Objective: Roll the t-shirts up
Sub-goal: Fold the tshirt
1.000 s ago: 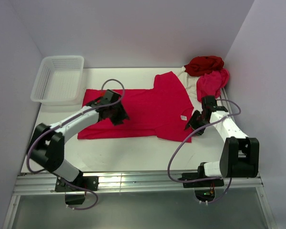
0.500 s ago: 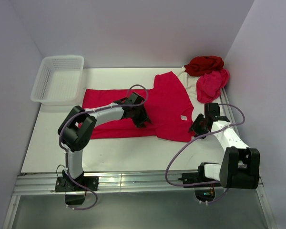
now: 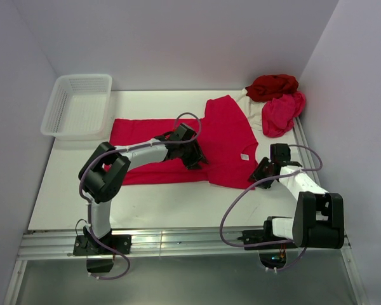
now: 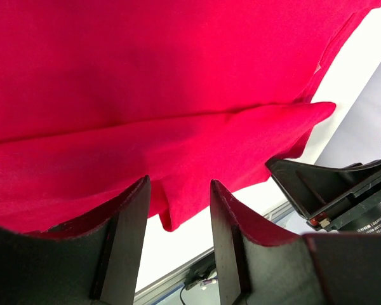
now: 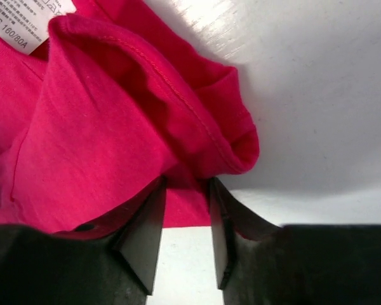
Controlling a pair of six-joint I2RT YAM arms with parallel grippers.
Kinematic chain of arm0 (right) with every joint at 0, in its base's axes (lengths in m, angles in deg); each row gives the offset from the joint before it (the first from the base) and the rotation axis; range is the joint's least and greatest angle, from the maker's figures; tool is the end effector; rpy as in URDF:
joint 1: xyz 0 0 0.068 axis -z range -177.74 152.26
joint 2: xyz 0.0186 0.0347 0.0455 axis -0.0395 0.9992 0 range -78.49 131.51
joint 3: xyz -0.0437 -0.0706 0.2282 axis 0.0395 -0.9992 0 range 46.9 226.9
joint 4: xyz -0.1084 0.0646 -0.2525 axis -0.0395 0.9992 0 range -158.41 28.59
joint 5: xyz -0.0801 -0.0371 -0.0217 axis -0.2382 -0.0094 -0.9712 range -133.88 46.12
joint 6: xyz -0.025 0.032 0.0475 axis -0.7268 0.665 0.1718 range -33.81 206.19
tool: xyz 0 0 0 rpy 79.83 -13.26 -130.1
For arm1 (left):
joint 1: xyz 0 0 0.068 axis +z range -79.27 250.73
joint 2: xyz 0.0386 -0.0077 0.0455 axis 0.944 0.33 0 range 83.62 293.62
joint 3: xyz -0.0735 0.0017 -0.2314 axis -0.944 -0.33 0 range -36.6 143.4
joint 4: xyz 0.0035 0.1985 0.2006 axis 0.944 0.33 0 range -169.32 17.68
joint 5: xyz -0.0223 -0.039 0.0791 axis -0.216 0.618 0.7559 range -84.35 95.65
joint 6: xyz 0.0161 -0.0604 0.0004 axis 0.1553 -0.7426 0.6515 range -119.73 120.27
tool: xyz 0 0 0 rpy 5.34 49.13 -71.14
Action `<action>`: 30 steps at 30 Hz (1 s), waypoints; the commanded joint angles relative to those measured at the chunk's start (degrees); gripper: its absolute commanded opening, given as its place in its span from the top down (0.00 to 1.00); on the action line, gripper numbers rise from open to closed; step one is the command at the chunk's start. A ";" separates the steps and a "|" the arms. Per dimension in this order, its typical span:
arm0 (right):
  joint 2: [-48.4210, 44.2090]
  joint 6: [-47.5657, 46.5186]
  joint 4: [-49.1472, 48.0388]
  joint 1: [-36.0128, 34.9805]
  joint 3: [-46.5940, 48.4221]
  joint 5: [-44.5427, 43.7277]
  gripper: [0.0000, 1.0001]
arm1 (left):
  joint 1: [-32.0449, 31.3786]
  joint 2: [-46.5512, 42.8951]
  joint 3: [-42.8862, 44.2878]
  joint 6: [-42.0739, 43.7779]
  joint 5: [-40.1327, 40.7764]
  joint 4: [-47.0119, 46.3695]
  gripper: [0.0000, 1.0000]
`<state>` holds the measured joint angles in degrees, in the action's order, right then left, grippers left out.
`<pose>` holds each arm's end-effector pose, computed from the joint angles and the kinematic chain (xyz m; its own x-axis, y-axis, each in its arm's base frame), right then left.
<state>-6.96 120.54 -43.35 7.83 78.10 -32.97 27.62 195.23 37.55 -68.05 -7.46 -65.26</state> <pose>0.2387 -0.0142 0.0975 -0.7376 0.6285 -0.2468 0.5243 0.7634 0.3772 0.3058 -0.3012 0.1209 -0.9254 -0.3734 -0.0649 -0.2471 0.7242 -0.6437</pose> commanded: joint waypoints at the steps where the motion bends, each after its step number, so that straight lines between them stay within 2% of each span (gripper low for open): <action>1: -1.12 0.63 -2.91 0.24 -1.23 1.38 0.60 | -0.22 -0.52 0.29 -0.24 -0.61 -1.41 0.52; 3: -1.65 0.98 -2.74 0.33 -1.32 2.00 0.71 | -0.22 -0.61 0.12 -0.33 -0.61 -1.50 0.52; 5: -2.09 1.25 -2.12 0.24 -0.71 2.61 0.77 | -0.22 -0.78 0.03 -0.50 -0.52 -1.41 0.53; 8: -1.92 1.34 0.24 0.24 0.96 3.41 0.95 | -0.22 -0.96 0.20 -0.33 -0.26 -1.15 0.52; 10: -1.30 1.86 2.09 0.24 2.37 4.11 1.00 | -0.22 -1.04 0.56 -0.24 -0.17 -0.62 0.53; 19: 6.07 7.48 11.24 0.33 14.05 11.65 1.00 | -0.31 -1.57 2.31 0.20 1.15 1.40 0.53; 30: 13.63 15.13 8.43 0.50 21.88 18.52 1.00 | -0.31 -2.63 2.93 0.37 2.03 2.55 0.53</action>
<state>5.43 132.54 -34.01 7.91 95.84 -17.64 27.62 195.21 37.79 -68.07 -6.45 -63.16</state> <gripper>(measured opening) 0.010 0.473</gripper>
